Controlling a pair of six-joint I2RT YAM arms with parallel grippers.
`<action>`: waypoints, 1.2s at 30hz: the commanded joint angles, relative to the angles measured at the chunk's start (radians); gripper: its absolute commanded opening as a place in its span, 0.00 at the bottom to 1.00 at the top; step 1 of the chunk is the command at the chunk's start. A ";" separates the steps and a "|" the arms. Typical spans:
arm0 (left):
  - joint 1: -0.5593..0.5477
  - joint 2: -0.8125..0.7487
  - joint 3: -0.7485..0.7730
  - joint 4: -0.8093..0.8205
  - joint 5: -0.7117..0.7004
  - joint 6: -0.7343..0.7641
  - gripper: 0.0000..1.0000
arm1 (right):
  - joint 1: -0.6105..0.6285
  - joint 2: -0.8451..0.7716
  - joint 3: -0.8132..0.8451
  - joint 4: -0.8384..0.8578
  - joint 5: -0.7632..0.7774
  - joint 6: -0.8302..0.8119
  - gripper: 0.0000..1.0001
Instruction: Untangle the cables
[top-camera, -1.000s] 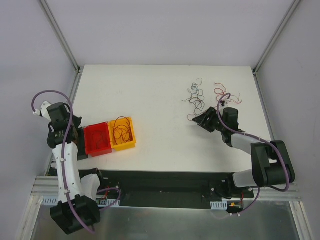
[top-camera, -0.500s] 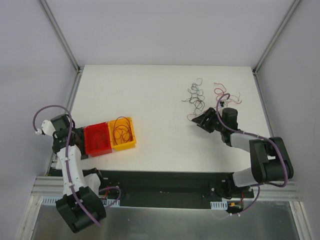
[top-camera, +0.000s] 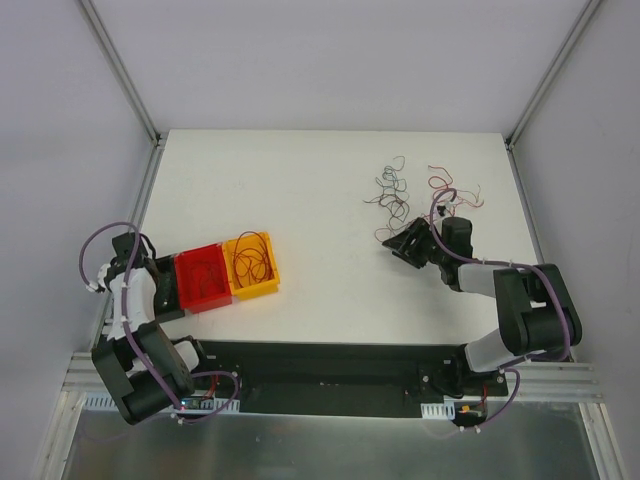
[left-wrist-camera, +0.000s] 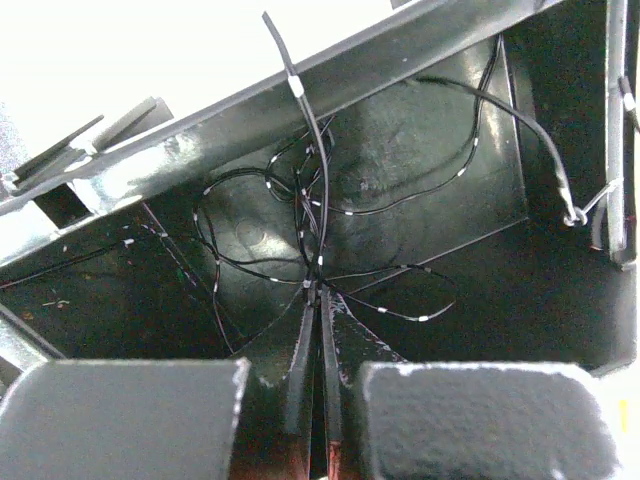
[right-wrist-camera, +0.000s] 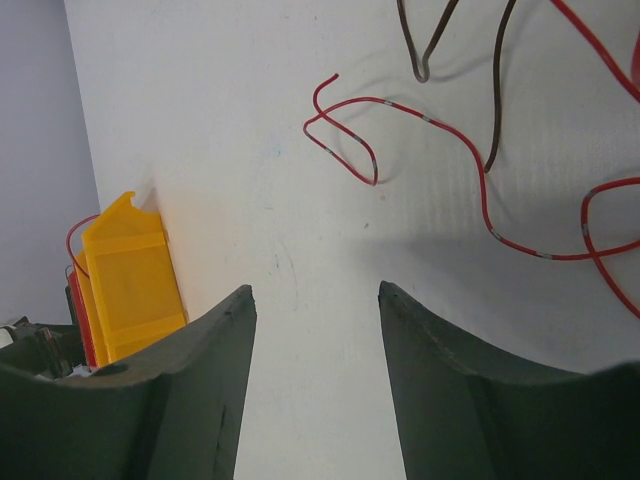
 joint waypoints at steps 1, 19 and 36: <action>0.018 0.015 0.017 -0.048 -0.015 -0.029 0.00 | -0.006 0.009 0.025 0.064 -0.016 0.005 0.55; 0.018 -0.235 0.232 -0.132 -0.075 0.168 0.92 | -0.005 0.050 0.030 0.108 -0.048 0.036 0.54; 0.133 -0.281 0.133 -0.258 -0.354 0.021 0.73 | -0.005 0.059 0.020 0.150 -0.076 0.066 0.54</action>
